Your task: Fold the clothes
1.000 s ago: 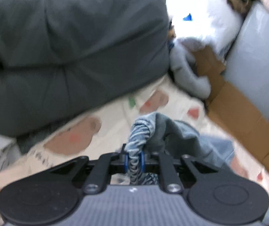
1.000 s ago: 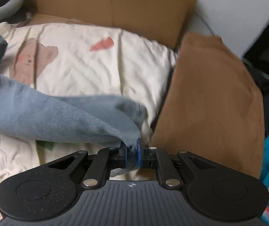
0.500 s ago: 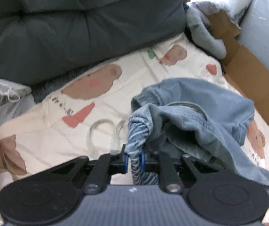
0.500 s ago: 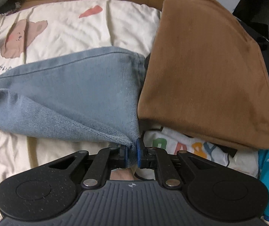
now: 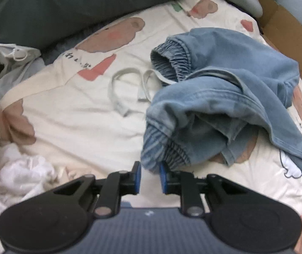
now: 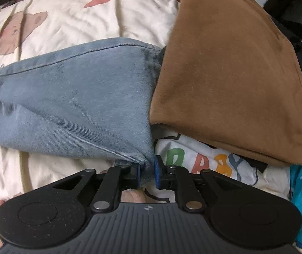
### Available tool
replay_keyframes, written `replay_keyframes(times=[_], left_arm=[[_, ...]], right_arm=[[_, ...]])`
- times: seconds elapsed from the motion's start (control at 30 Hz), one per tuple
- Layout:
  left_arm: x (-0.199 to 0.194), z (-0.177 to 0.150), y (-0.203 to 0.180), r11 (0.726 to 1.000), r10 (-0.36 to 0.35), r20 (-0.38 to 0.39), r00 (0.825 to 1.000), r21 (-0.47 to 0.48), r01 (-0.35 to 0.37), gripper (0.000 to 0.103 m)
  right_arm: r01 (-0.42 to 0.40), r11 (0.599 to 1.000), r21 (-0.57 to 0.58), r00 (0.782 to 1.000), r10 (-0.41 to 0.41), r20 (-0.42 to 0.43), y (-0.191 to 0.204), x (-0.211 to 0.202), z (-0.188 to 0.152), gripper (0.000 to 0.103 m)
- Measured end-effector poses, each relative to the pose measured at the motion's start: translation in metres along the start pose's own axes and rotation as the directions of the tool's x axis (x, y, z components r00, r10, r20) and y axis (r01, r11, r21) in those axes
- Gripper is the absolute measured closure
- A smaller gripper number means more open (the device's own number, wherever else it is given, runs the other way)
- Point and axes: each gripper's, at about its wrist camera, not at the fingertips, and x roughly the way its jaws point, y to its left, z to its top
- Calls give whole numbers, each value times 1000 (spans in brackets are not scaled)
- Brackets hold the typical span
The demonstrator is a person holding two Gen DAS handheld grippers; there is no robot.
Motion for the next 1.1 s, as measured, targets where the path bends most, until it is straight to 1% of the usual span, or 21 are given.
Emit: replay_keyframes(times=[0.03, 0.1, 0.17, 0.2, 0.23, 0.27, 0.3, 0.43, 0.5, 0.57, 0.7, 0.8, 0.83, 0.87, 0.9, 0.93, 0.97, 1.03, 1.1], left_arm=[[-6, 0, 1, 1000, -5, 10, 1000, -5, 5, 84], [-19, 2, 1, 1000, -16, 36, 999, -13, 17, 83], [-31, 6, 1, 1000, -23, 68, 997, -9, 23, 77], [-36, 9, -1, 1000, -20, 92, 996, 9, 19, 65], [-38, 12, -4, 1000, -16, 112, 994, 26, 13, 49], [-38, 16, -6, 999, -13, 125, 992, 39, 8, 44], [-35, 20, -8, 999, -9, 132, 991, 46, 3, 42], [-14, 35, -13, 998, -23, 117, 993, 62, 16, 42], [1, 39, -16, 997, -30, 87, 996, 72, 24, 42], [14, 41, -18, 996, -26, 62, 998, 87, 20, 42], [26, 47, -21, 994, 6, 69, 998, 108, -13, 41], [28, 54, -22, 995, 10, 84, 996, 103, -19, 42], [28, 56, -23, 994, 12, 91, 996, 105, -22, 43], [28, 57, -25, 994, 15, 98, 995, 111, -26, 45], [27, 58, -26, 992, 19, 108, 994, 120, -32, 53], [25, 59, -27, 991, 24, 116, 993, 130, -39, 67], [24, 60, -28, 989, 29, 123, 992, 139, -46, 74], [16, 61, -28, 988, 9, 140, 990, 149, -30, 78], [3, 59, -31, 985, -24, 167, 986, 170, -5, 79]], right_arm=[[-1, 1000, 11, 1000, 1, -2, -1, -2, 0, 82], [-13, 1000, 28, 1000, 13, 4, -5, -8, -2, 78], [-15, 999, 37, 1000, 15, 15, -7, -15, -6, 74], [-16, 999, 44, 1000, 16, 19, -9, -19, -8, 73], [-18, 999, 51, 1000, 16, 24, -11, -23, -11, 73], [-19, 998, 58, 999, 17, 28, -13, -27, -13, 73], [-20, 998, 67, 999, 18, 32, -16, -31, -13, 73], [-54, 991, 123, 998, 48, 52, -25, -42, -23, 73], [-64, 988, 140, 997, 56, 59, -27, -47, -27, 72], [-91, 982, 165, 994, 81, 70, -28, -50, -30, 72], [-148, 968, 201, 987, 131, 97, -24, -52, -31, 72], [-188, 964, 190, 979, 169, 112, -15, -49, -25, 71], [-196, 965, 177, 978, 177, 114, -9, -47, -21, 70], [-203, 965, 163, 976, 186, 115, -4, -45, -18, 64], [-211, 966, 149, 974, 195, 116, 1, -44, -15, 62], [-218, 967, 133, 972, 203, 119, 8, -42, -11, 59], [-226, 967, 118, 970, 211, 122, 14, -40, -7, 60], [-252, 963, 98, 963, 239, 124, 24, -38, 0, 60], [-274, 959, 74, 956, 264, 129, 36, -38, 6, 60]])
